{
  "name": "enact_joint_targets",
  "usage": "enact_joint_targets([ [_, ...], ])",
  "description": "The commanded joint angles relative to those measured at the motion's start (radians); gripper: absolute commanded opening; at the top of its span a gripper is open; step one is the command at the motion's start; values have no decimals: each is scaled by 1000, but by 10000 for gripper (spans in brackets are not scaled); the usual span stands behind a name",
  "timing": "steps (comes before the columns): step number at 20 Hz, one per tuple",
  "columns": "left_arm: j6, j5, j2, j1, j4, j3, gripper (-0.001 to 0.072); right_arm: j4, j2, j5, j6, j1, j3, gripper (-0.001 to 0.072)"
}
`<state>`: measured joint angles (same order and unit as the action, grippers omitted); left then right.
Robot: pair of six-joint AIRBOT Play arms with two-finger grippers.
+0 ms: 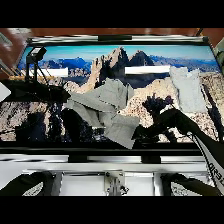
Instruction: Fold the shirts.
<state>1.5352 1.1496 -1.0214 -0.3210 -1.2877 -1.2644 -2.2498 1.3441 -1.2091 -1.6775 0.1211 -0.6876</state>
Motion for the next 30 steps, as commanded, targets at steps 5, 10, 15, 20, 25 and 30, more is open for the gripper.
enact_joint_targets([
  [5,-2,-1,0,1,0,0,37,-67,24,277,148,151,8,669],
  [10,-18,-2,1,3,-1,-1,37,-120,11,317,106,180,-58,71],
  [15,-35,0,27,5,-137,-173,37,-73,-206,234,-62,107,-384,71],
  [20,-30,-10,74,5,-285,-635,36,122,-482,439,-34,-89,-851,71],
  [25,99,-172,173,3,-282,-827,36,217,-615,563,-9,-163,-1071,71],
  [30,103,-98,234,3,-231,-777,37,214,-668,615,-6,-163,-1092,71],
])
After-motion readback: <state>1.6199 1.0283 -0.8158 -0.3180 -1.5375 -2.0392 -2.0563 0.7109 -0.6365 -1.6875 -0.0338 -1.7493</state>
